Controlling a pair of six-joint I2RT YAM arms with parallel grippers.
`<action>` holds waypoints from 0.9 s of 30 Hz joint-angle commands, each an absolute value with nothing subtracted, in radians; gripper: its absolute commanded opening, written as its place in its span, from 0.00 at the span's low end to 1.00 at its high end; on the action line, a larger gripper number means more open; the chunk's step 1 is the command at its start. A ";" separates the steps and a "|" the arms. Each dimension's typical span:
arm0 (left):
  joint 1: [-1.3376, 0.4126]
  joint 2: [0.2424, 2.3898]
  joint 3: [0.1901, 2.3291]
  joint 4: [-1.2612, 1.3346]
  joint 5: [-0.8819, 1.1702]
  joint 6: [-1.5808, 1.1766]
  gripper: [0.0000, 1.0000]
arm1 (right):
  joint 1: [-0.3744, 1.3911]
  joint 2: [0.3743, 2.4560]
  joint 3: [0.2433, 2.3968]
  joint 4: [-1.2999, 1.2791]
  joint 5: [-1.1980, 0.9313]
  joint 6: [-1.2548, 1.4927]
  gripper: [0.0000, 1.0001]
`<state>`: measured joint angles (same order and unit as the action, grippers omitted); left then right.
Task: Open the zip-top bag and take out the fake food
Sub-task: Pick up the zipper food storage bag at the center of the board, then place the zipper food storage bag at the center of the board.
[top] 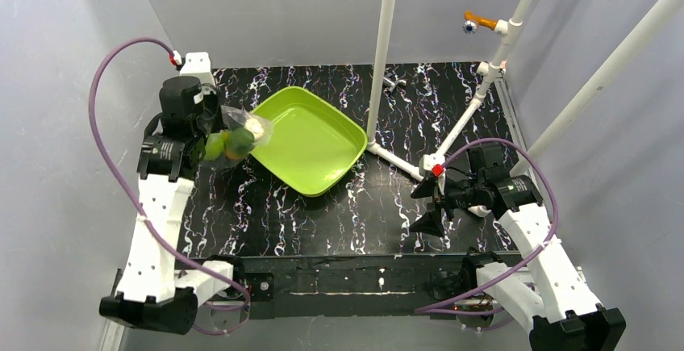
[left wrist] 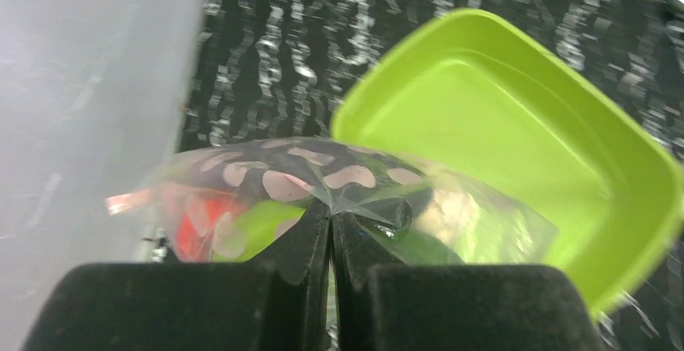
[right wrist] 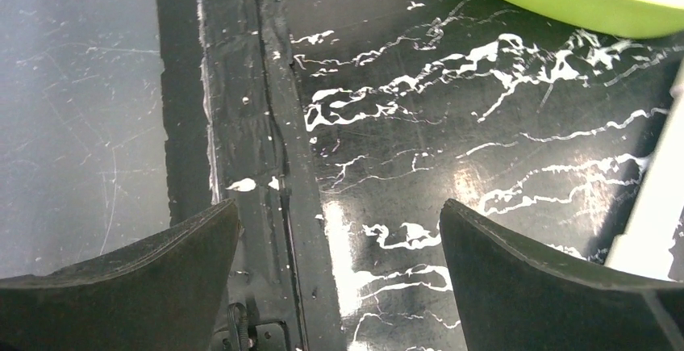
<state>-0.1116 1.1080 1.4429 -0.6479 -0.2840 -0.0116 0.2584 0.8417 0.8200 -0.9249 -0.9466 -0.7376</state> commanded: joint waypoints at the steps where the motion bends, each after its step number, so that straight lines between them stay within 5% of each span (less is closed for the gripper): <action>1: -0.159 1.002 1.497 -0.746 -0.022 -0.131 0.00 | 0.265 0.855 0.824 -1.013 -1.072 -0.898 0.99; 10: -0.200 0.932 1.563 -0.831 0.313 -0.299 0.00 | 0.278 0.944 0.998 -1.137 -1.190 -1.041 1.00; 19: -0.254 0.911 1.514 -0.626 0.664 -0.564 0.00 | 0.335 1.061 1.168 -0.968 -1.266 -0.801 0.99; 27: -0.572 0.975 1.420 -0.431 0.582 -0.633 0.00 | 0.396 1.090 1.081 -0.615 -1.279 -0.432 0.99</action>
<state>-0.4240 0.9409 1.4227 -0.6010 0.5819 -0.5842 0.3759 1.0920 1.1172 -0.8268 -1.2465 -0.6537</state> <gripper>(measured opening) 0.007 0.994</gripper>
